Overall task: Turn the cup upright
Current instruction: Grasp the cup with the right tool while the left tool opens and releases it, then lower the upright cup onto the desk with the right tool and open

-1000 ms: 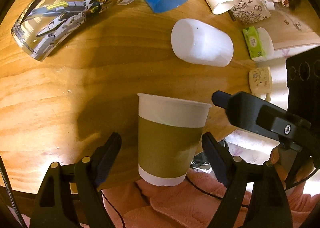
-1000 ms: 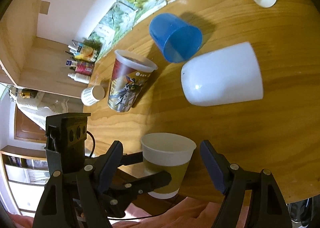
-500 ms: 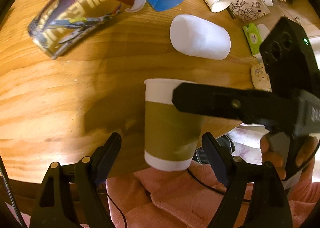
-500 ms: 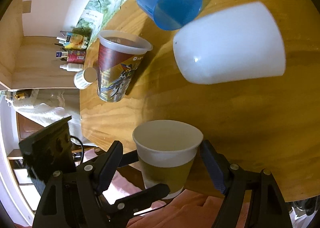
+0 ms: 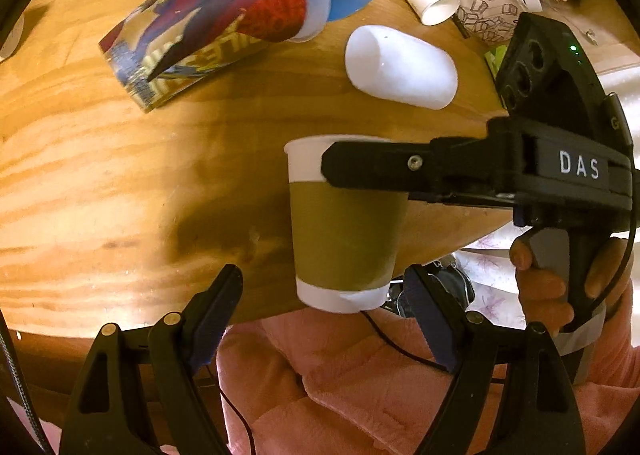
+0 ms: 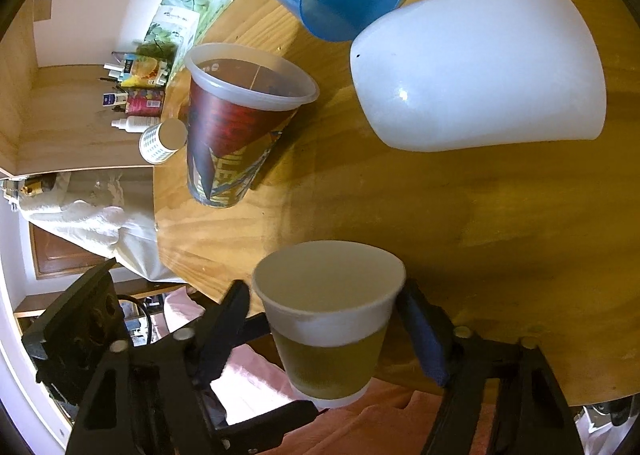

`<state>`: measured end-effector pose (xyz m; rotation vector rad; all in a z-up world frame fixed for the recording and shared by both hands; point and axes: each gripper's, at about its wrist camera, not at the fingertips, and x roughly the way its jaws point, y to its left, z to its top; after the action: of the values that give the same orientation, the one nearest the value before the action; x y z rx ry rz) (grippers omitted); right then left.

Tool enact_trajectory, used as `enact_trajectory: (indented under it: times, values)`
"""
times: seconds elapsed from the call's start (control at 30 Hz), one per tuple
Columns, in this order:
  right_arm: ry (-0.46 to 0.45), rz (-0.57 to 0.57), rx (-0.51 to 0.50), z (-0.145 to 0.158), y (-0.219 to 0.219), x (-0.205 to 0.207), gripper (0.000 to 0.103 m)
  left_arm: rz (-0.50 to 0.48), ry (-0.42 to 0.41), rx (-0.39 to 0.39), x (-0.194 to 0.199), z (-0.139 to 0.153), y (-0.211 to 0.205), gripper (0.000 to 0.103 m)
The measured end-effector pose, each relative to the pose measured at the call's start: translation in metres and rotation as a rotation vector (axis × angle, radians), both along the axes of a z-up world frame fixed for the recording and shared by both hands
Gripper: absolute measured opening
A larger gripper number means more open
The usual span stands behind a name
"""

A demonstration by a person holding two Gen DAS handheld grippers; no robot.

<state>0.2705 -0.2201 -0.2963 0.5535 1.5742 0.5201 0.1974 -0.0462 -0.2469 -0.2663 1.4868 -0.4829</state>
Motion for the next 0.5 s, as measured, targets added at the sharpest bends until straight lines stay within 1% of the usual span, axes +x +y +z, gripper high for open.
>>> enact_trajectory:
  times: [0.13,0.27,0.37,0.5]
  values:
    - [-0.013,-0.007,-0.001,0.0,-0.002,-0.002,0.067,-0.002,-0.026,0.015,-0.004,0.004,0.0,0.085]
    - [-0.03,-0.021,0.0,0.001,-0.005,-0.005,0.066,0.017,-0.06,0.024,-0.009,0.01,0.003,0.085]
    - [-0.062,-0.033,-0.003,0.005,-0.005,-0.008,0.065,0.038,-0.108,0.042,-0.014,0.017,0.005,0.085]
    - [-0.138,-0.05,-0.031,0.016,-0.003,-0.014,0.064,0.072,-0.179,0.061,-0.021,0.026,0.014,0.085]
